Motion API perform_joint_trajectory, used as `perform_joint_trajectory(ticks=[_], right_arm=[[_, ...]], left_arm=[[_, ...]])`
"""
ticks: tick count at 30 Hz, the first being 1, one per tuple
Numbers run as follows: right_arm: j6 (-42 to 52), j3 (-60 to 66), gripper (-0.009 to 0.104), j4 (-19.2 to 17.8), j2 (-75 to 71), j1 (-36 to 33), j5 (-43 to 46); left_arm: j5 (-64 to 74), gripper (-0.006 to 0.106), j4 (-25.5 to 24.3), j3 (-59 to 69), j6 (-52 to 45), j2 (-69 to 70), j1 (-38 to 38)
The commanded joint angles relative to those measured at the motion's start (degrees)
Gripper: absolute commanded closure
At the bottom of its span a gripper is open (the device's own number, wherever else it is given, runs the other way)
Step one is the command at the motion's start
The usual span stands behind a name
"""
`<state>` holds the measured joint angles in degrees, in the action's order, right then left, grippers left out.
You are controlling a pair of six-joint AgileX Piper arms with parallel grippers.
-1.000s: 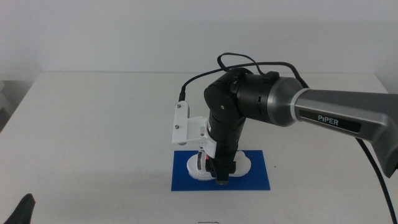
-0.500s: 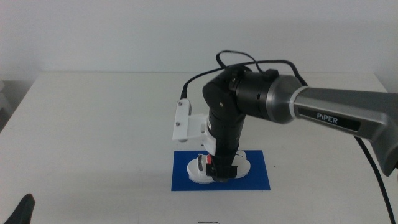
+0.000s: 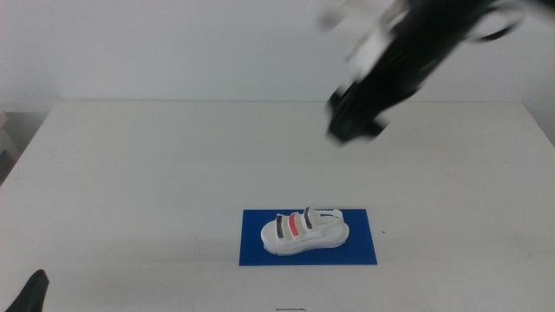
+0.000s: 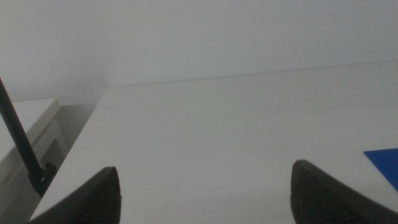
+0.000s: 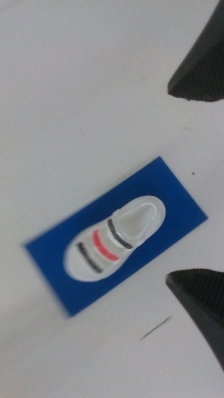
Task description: Use one arm to grab the shoe from the table and place it on the mat.
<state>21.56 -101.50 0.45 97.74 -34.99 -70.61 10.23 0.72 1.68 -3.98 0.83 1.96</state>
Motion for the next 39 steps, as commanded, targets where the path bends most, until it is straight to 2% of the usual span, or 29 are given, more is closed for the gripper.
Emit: perform_joint_trajectory(ticks=[1, 3, 5, 8, 11, 16, 26, 31, 35, 39], right_arm=[[-2.13, -0.78, 0.015, 6.32, -7.99, 5.46, 0.92], [-1.85, 1.86, 0.015, 10.36, -12.09, 9.98, 1.34], [-1.7, 5.98, 0.015, 12.74, -16.61, 14.62, 2.49], [-2.22, 13.55, 0.015, 12.94, -22.86, 20.57, 5.94], [-2.66, 21.82, 0.015, 12.73, -29.63, 23.44, 12.43], [-4.39, 35.97, 0.015, 12.74, -39.9, 24.1, 24.9], [-6.7, 59.77, 0.015, 12.69, -54.05, 24.1, 36.74], [-7.35, 69.83, 0.015, 15.67, -62.48, 23.74, 50.91], [-7.32, 79.11, 0.015, 14.31, -69.7, 23.68, 62.72], [-7.32, 85.75, 0.015, 10.3, -75.2, 23.68, 65.97]], left_arm=[[-4.74, 0.007, 0.32, -0.19, 0.69, 1.08, 0.22], [-4.74, 0.007, 0.32, -0.19, 0.69, 1.08, 0.22], [-4.74, 0.007, 0.32, -0.19, 0.69, 1.08, 0.22], [-4.74, 0.007, 0.32, -0.19, 0.69, 1.08, 0.22], [-4.74, 0.007, 0.32, -0.19, 0.69, 1.08, 0.22], [-4.74, 0.007, 0.32, -0.19, 0.69, 1.08, 0.22], [-4.74, 0.007, 0.32, -0.19, 0.69, 1.08, 0.22], [-4.74, 0.007, 0.32, -0.19, 0.69, 1.08, 0.22], [-4.74, 0.007, 0.32, -0.19, 0.69, 1.08, 0.22], [-4.74, 0.007, 0.32, -0.19, 0.69, 1.08, 0.22]])
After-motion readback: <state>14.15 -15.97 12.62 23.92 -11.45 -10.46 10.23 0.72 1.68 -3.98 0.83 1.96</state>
